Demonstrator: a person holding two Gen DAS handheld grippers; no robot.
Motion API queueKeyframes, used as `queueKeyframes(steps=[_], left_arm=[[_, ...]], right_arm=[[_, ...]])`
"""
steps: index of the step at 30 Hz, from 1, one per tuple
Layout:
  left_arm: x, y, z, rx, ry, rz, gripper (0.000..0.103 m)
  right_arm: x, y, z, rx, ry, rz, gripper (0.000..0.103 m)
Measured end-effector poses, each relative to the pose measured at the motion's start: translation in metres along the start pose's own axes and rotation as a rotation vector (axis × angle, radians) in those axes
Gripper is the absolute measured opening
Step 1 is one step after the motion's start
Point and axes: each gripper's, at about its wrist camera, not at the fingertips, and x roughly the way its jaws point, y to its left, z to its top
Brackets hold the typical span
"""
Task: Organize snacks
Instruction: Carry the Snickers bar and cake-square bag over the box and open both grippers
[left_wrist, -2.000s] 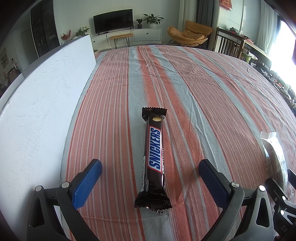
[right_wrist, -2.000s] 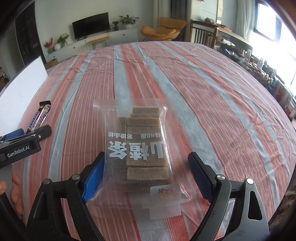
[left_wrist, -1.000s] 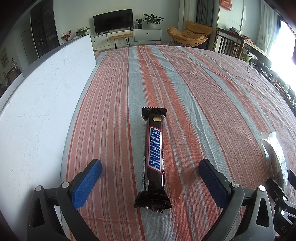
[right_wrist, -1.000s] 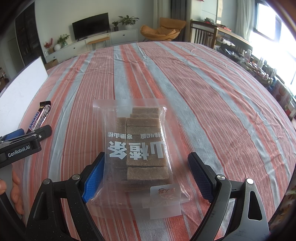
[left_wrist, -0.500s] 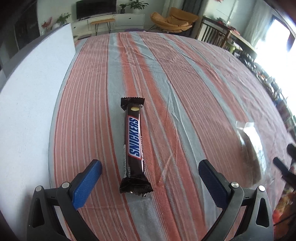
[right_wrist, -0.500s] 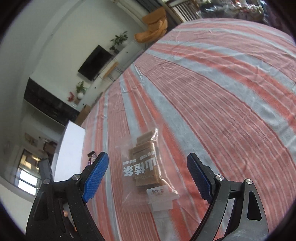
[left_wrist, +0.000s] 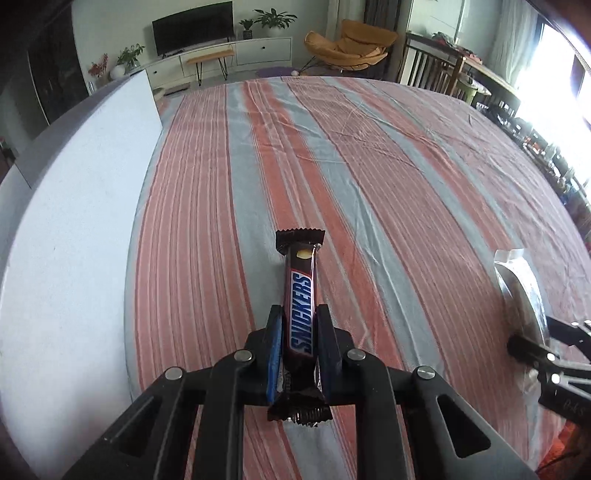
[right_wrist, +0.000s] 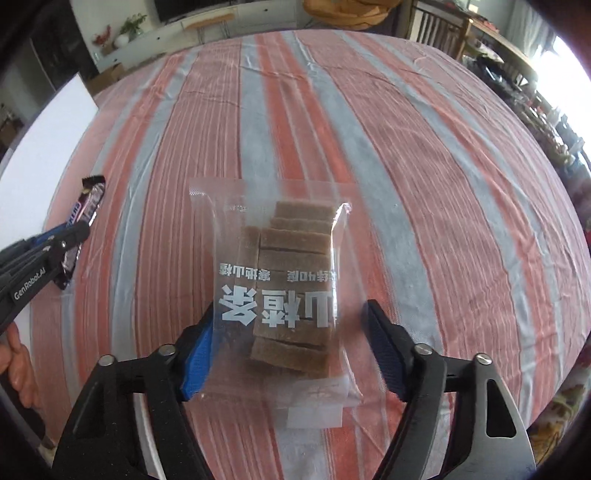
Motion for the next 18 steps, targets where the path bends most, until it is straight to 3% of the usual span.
queueKeyframes(steps=[2,7,12,15,18], left_arm=[[-0.015,0.003,-0.008,-0.026,-0.022,-0.039,0.016],[-0.075,-0.001,-0.023,-0.072,-0.086,-0.228,0.016],[-0.167,0.027,-0.028,-0.119,-0.208,-0.361,0.016],[-0.213,0.072,-0.029,-0.155,-0.299,-0.307,0.016],[-0.238,0.129,-0.035,-0.209,-0.347,-0.162,0.017]], right_arm=[[-0.006,-0.016,0.000,0.080,0.013,0.064,0.053],[-0.041,-0.031,-0.005,0.203,-0.034,0.220,0.053],[-0.107,0.038,0.014,0.100,-0.138,0.379,0.054],[-0.139,0.112,0.028,-0.024,-0.171,0.475,0.054],[-0.152,0.188,0.039,-0.135,-0.167,0.563,0.054]])
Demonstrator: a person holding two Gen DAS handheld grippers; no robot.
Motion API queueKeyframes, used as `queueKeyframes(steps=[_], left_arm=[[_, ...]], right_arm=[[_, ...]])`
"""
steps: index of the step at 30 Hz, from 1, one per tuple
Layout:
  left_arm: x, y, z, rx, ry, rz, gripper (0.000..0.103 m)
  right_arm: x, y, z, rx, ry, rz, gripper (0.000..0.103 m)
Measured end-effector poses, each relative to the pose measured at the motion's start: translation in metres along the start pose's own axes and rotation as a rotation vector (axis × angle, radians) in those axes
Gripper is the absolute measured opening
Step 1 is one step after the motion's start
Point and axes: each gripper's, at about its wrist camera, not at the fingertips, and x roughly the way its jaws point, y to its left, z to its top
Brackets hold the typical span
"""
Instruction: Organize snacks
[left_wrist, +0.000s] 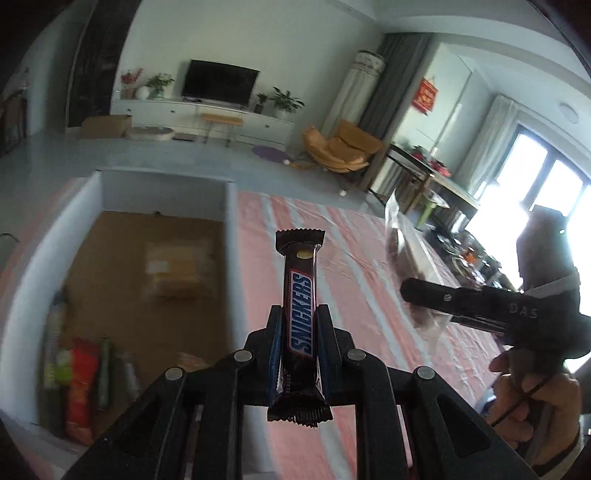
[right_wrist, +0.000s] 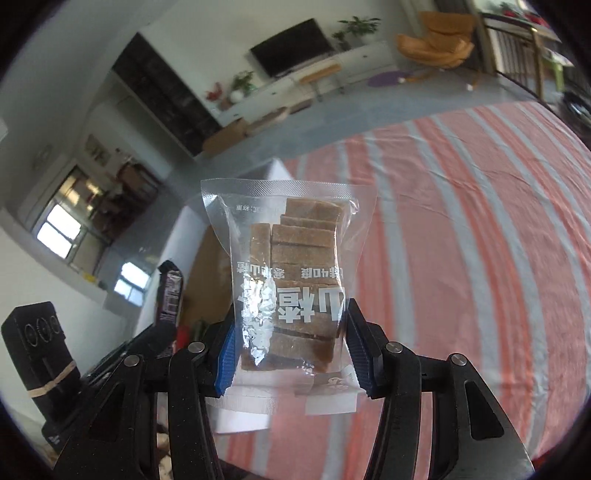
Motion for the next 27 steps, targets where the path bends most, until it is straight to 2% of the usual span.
queueKeyframes(steps=[3,5,6,7,9,13,15,16,18,22,24,27], left_arm=[[-0.007,0.050,0.003,0.005,-0.013,0.192,0.017],[-0.002,0.078,0.000,0.007,0.010,0.309,0.022],[0.001,0.090,-0.004,0.005,0.022,0.348,0.036],[0.004,0.101,-0.008,-0.004,0.032,0.375,0.056],[0.004,0.113,-0.015,-0.015,0.030,0.415,0.077],[0.007,0.102,-0.026,0.070,-0.016,0.499,0.094],[0.010,0.090,-0.029,0.123,-0.038,0.549,0.101],[0.010,0.085,-0.032,0.149,-0.051,0.563,0.102],[0.011,0.074,-0.035,0.173,-0.066,0.583,0.103],[0.011,0.058,-0.030,0.174,-0.067,0.668,0.103],[0.008,0.060,-0.030,0.153,-0.079,0.688,0.103],[-0.001,0.063,-0.031,0.114,-0.057,0.699,0.103]], right_arm=[[0.042,0.060,0.007,-0.103,0.026,0.044,0.055],[0.071,0.085,0.008,-0.147,0.037,0.075,0.062],[0.083,0.092,0.008,-0.153,0.047,0.079,0.071],[0.093,0.097,0.007,-0.154,0.057,0.077,0.075],[0.104,0.099,0.007,-0.161,0.061,0.072,0.075],[0.093,0.098,-0.002,-0.229,0.011,0.011,0.075],[0.089,0.099,-0.006,-0.281,-0.035,-0.054,0.076],[0.087,0.098,-0.008,-0.308,-0.053,-0.090,0.081],[0.081,0.102,-0.021,-0.355,-0.076,-0.135,0.082],[0.078,0.094,-0.035,-0.370,-0.079,-0.172,0.083],[0.078,0.092,-0.040,-0.360,-0.064,-0.181,0.083],[0.078,0.093,-0.045,-0.358,-0.038,-0.197,0.083]])
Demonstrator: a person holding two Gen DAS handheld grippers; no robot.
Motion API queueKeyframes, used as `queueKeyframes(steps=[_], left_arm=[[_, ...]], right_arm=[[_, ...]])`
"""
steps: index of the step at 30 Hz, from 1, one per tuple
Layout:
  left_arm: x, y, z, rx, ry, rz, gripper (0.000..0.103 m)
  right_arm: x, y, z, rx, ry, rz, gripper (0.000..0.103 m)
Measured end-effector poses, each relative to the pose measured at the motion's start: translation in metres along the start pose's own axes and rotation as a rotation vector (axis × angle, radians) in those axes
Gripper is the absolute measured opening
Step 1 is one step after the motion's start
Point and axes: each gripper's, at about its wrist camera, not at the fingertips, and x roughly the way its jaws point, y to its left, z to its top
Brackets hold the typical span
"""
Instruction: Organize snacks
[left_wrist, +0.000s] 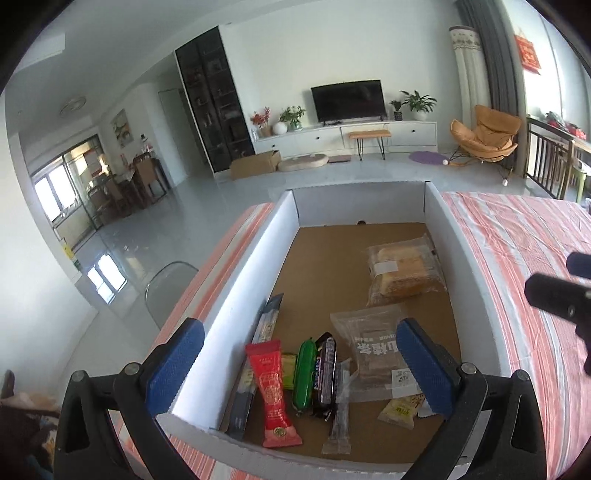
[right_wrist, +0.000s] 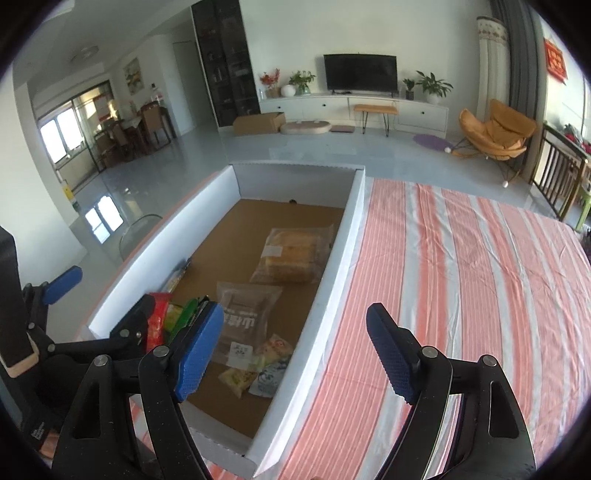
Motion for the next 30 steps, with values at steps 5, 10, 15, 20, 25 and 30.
queueKeyframes(steps=[5,10,15,20,25,30], left_arm=[[0.001,0.005,-0.002,0.018,0.045,0.033,0.103],[0.003,0.010,-0.007,0.015,0.054,0.021,0.103],[0.004,0.015,-0.009,0.012,0.062,0.003,0.103],[0.005,0.018,-0.009,0.000,0.072,-0.020,0.103],[0.005,0.022,-0.009,-0.019,0.083,-0.046,0.103],[0.007,0.024,-0.008,-0.026,0.092,-0.033,0.103]], right_arm=[[-0.003,0.010,-0.005,-0.010,0.019,0.006,0.083],[-0.004,0.019,-0.008,-0.030,0.030,0.007,0.083],[-0.002,0.024,-0.010,-0.025,0.038,0.003,0.083],[-0.007,0.028,-0.009,-0.032,0.022,-0.001,0.083],[-0.009,0.030,-0.007,-0.030,0.012,-0.009,0.083],[-0.009,0.030,-0.007,-0.029,0.009,-0.019,0.083]])
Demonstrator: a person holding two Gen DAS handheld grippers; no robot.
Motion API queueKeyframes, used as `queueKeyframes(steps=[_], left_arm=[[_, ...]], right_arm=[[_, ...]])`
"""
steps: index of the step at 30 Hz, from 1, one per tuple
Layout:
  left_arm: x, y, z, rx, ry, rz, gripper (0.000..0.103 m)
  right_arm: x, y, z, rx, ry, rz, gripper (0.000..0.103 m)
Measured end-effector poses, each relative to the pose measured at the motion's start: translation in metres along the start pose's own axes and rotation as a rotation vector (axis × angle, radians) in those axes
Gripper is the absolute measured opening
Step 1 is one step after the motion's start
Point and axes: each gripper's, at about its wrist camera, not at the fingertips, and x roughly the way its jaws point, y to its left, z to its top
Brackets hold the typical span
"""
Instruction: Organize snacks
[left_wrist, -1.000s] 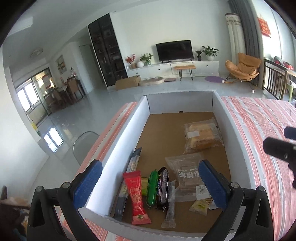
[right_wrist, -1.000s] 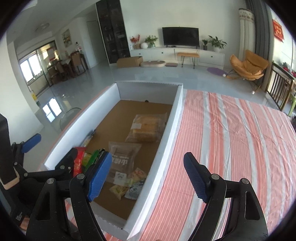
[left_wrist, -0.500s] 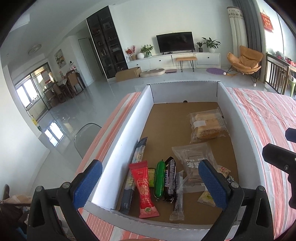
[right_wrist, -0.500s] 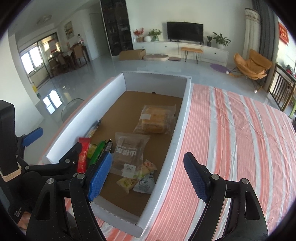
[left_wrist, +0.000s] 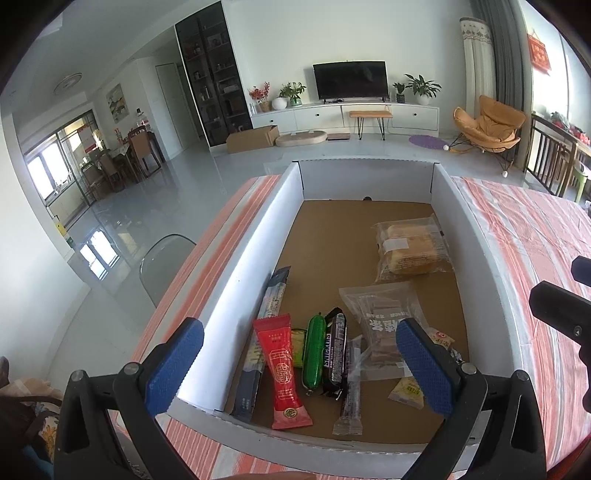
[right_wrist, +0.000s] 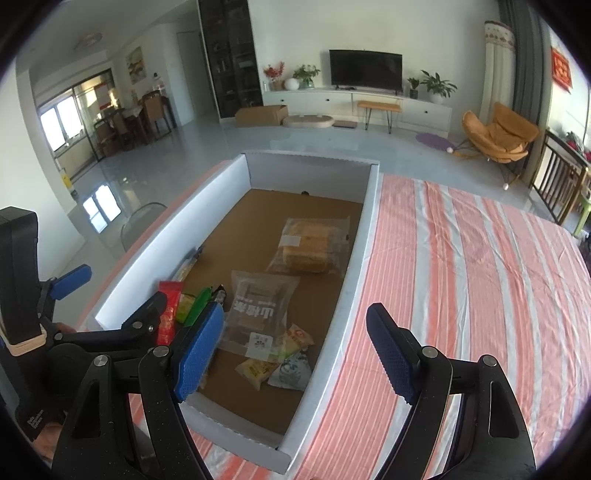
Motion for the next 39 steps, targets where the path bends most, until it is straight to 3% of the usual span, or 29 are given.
queueKeyframes(steps=[39], left_arm=[[0.009,0.004,-0.001,-0.013,0.017,-0.005,0.103]], right_arm=[[0.010,0.008,0.002,-0.015,0.033,0.001,0.083]])
